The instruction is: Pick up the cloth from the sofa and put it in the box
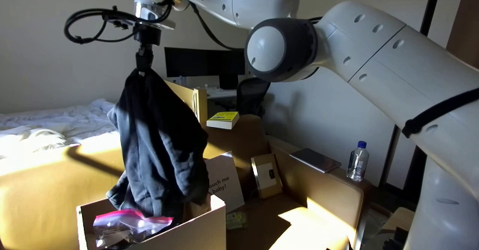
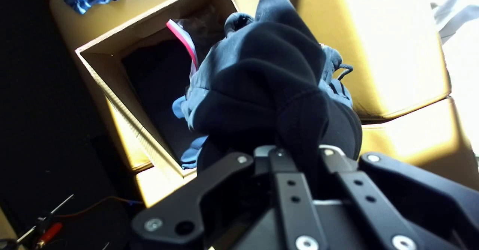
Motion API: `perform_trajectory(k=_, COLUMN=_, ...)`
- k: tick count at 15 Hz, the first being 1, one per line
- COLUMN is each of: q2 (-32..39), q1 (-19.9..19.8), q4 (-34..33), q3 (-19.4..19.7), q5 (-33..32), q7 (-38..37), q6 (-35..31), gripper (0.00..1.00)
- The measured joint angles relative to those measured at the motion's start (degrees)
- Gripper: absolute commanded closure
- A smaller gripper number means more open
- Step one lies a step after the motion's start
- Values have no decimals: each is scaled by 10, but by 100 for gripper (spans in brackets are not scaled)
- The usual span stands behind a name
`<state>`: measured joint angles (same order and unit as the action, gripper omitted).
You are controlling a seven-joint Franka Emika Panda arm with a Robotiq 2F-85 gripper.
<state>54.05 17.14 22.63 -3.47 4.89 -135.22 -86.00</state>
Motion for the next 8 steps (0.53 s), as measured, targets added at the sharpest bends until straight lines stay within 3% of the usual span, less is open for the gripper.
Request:
perform_trajectory(k=3, q2=29, q1=22, q4=12, q3=25, q5=-20, q7=-77, q6=13, gripper=98)
perform_trajectory(k=6, q2=50, q1=24, q4=-1, q3=32, q5=-21, q7=-145, q6=73, gripper=98)
perform_trajectory(k=8, q2=50, q1=27, q4=13, q3=111, q5=53, q7=-145, q6=106, gripper=98)
